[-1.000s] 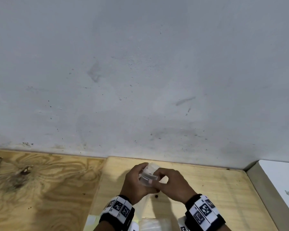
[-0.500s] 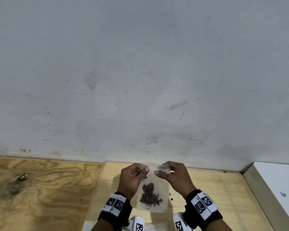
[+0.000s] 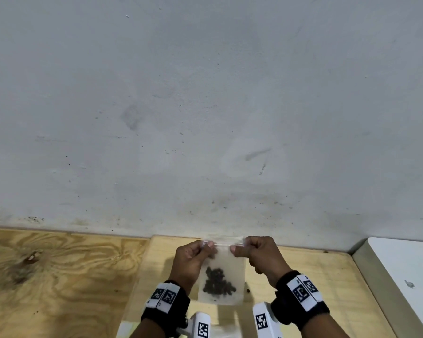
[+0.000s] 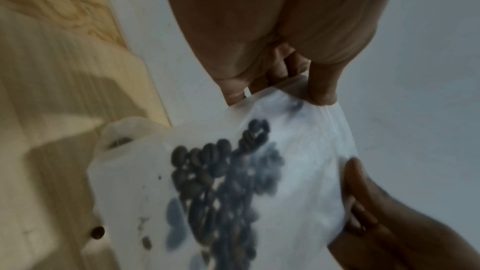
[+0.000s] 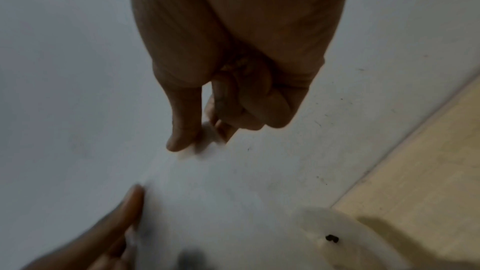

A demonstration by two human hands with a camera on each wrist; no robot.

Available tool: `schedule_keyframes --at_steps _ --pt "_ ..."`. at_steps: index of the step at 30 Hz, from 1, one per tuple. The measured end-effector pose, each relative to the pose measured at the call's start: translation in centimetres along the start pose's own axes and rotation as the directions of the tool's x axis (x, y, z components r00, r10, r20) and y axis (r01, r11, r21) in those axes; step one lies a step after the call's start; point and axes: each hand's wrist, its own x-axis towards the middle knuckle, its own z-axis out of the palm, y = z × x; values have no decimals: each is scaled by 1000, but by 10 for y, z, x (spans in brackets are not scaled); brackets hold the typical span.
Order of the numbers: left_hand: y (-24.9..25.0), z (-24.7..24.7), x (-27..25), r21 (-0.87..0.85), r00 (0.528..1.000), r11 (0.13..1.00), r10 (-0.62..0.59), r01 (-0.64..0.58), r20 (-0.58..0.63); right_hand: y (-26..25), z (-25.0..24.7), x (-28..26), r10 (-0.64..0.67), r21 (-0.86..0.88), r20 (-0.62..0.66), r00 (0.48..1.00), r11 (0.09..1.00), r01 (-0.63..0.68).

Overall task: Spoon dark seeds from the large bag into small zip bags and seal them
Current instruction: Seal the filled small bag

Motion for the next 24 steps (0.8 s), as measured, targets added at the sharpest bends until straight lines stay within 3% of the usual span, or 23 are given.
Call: schedule_keyframes --at_steps 4,8,14,17,20,24 --pt "2 -2 -1 5 999 999 34 -34 -6 2 -3 -4 44 58 12 999 997 -44" --pt "6 0 -3 4 1000 1000 11 -12 11 1 5 -10 12 127 -56 998 992 -4" --pt "0 -9 -3 -25 996 998 -61 60 -59 10 18 -38 -103 34 -187 977 993 111" --pt "-8 -16 -10 -10 989 996 -90 90 -115 31 25 -56 -176 -149 -86 981 975 162" --pt "-15 -30 -24 15 985 989 -145 147 -90 49 40 -78 -100 -217 13 995 971 101" --pt "-14 -50 -59 23 987 987 -162 162 -7 58 56 -100 -93 -138 -82 992 987 82"
